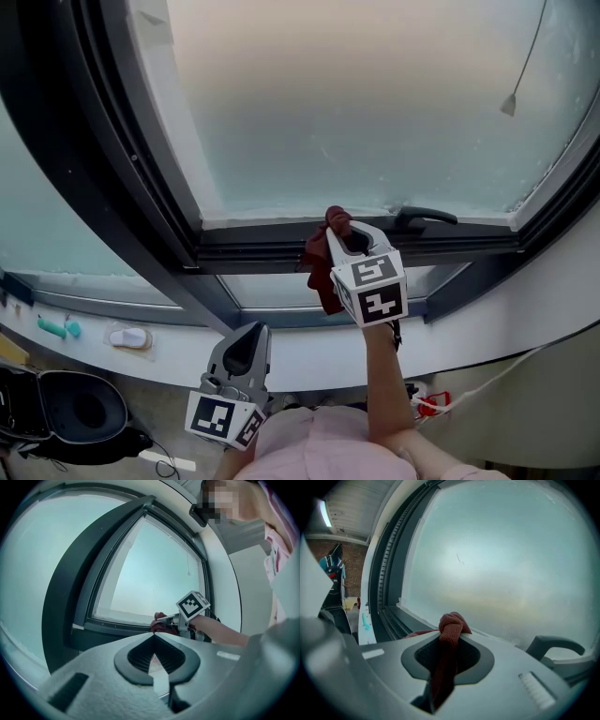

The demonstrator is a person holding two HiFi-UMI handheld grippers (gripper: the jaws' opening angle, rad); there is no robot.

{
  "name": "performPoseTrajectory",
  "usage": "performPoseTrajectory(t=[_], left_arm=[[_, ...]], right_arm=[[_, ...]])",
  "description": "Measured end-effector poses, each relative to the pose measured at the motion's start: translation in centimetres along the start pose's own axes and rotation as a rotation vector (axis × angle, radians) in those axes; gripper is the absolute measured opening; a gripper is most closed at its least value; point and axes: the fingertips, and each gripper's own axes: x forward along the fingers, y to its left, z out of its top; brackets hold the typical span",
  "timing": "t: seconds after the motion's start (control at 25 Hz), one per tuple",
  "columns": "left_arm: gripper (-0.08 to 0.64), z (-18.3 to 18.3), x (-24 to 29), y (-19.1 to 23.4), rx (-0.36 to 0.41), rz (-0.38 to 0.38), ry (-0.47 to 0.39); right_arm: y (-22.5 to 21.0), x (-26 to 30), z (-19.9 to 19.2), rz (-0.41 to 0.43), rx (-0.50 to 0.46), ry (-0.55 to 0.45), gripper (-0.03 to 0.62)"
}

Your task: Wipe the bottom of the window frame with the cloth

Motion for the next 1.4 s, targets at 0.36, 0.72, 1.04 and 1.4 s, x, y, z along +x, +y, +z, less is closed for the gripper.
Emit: performPoseTrajectory(t=[0.36,0.72,1.04,1.4], left_arm=[[0.000,-0.2,1.0,-1.2,-0.001,-0.023,0.009],[0.000,-0.1,1.0,-1.5,-0.004,-0.019,0.004],[0.002,0.0,-0.8,-0.5,-0.004,0.012,0.002],[0.000,0.7,-4.6,2.5,0.012,0.074,-0.014]], right_arm=[[-2.9,-1.2,-1.0,-0.050,0.025,0.003,0.064],[-4.4,-2.0,-1.6,-0.089,0.010,0.002,0.064],[-3.1,-4.0,1.3,-0.053,0.047,-0.230,0.066],[10.6,-3.6,7.1,0.223,0.100,-0.440,0.066]])
